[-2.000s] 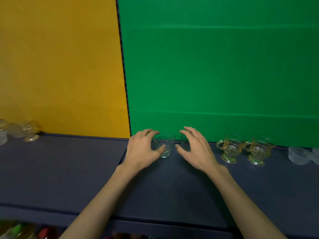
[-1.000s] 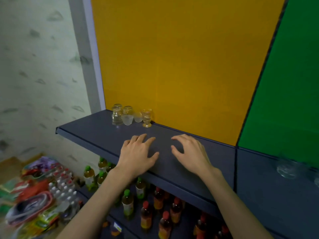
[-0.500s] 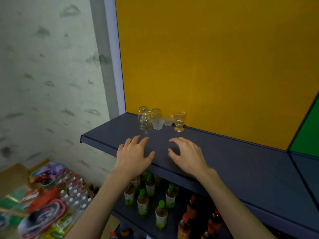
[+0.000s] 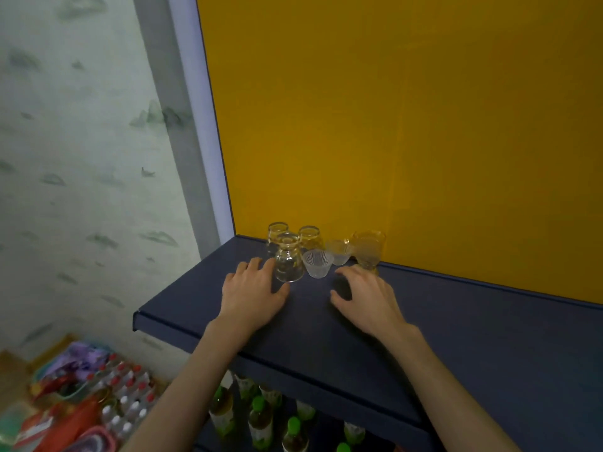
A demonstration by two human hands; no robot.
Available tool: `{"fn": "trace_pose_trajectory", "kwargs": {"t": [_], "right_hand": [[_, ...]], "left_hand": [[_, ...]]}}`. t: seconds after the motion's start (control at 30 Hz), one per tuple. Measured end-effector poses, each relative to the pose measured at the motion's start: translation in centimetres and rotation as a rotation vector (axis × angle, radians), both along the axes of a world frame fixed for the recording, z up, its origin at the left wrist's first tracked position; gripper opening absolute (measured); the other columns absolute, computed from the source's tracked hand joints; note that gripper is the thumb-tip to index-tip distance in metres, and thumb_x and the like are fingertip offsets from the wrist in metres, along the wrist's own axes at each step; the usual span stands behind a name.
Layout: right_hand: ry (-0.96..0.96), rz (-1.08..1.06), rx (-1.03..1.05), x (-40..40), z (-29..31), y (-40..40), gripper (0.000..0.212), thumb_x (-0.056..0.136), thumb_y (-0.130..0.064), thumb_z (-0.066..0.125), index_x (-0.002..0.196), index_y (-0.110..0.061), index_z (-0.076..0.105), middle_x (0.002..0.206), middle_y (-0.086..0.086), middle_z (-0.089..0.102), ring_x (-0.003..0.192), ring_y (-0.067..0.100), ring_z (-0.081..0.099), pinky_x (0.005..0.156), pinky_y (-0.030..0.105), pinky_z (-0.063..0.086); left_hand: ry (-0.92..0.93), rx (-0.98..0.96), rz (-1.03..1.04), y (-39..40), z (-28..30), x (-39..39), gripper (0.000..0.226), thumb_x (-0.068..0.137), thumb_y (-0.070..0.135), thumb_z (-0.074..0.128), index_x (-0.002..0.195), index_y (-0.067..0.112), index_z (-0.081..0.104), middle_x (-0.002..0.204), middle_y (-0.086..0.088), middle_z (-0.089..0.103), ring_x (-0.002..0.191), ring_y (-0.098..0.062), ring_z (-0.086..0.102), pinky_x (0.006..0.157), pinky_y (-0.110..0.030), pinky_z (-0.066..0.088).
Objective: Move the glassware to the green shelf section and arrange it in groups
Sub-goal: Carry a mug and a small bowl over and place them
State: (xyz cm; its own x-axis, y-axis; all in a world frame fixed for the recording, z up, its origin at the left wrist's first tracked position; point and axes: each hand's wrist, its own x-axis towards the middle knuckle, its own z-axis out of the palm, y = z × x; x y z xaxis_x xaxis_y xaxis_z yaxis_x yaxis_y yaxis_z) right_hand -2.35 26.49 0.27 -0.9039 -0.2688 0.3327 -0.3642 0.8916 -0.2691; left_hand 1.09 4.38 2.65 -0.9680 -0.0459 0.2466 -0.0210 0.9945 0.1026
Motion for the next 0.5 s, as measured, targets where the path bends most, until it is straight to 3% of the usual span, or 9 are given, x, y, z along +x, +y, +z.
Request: {"fn": "trace_pose_trajectory", "kwargs": {"t": [0.27, 0.5], "right_hand": [[-0.043, -0.097, -0.036, -3.6, -1.1, -1.5, 0.053, 0.089, -0.053, 0.06, 0.134, -0.026, 0.053, 0.128, -0.004, 0.06, 0.113, 0.02, 0.06, 0.083, 0.037, 0.05], [-0.106, -0.193, -0.173, -4.9, -1.4, -3.2, 0.061, 0.079, -0.054, 0.07, 0.133, -0.03, 0.054, 0.129, -0.007, 0.062, 0.117, 0.018, 0.059, 0.088, 0.038, 0.052]], "left_hand": [[-0.026, 0.16, -0.034, -2.1, -1.3, -6.8, 0.069, 0.093, 0.06, 0.056, 0.15, 0.024, 0.04, 0.139, -0.005, 0.054, 0.126, -0.028, 0.054, 0.094, -0.044, 0.05], [-0.046, 0.411, -0.067, -3.0, -2.1, -10.5, 0.072, 0.076, 0.071, 0.07, 0.13, 0.026, 0.053, 0.129, 0.0, 0.062, 0.118, -0.025, 0.06, 0.093, -0.042, 0.051]]}}
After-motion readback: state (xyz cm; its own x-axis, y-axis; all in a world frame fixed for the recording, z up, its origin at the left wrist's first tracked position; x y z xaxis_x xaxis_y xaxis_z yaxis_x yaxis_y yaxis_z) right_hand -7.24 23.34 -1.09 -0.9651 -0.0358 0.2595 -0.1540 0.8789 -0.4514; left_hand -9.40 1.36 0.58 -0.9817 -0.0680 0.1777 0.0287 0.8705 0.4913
